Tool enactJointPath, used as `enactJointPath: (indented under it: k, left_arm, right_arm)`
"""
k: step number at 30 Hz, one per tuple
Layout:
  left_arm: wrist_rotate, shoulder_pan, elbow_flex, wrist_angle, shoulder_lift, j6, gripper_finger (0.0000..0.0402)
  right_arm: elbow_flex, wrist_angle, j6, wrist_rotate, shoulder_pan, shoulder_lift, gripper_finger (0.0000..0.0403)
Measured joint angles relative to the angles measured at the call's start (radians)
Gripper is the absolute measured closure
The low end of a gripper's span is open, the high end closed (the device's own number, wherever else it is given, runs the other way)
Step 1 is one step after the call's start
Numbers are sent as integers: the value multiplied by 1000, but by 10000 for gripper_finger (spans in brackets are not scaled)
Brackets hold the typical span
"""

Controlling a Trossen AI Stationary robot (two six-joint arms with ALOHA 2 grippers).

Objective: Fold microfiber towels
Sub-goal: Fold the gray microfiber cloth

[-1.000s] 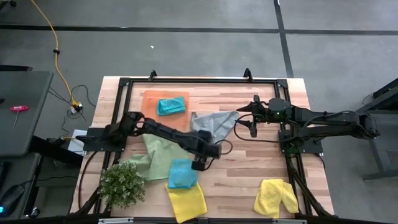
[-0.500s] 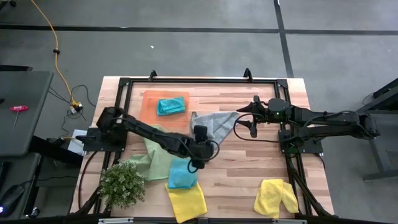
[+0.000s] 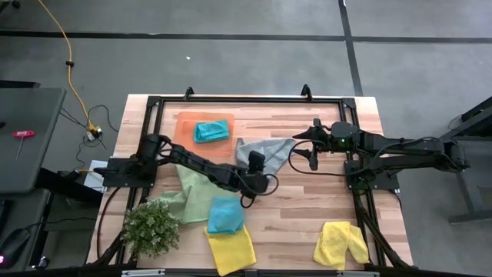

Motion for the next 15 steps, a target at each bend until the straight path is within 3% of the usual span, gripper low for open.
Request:
enactJointPath:
  k: [8,11,15]
  left_arm:
    - [-67,4,1,86,16,65,252]
    - [-72,4,2,126,12,107,291]
    - [-79,-1,2,193,10,169,381]
  right_arm:
    - [0,1,0,0,0,0,167]
    - [0,2,0,0,0,0,167]
    - [0,1,2,13,0,0,167]
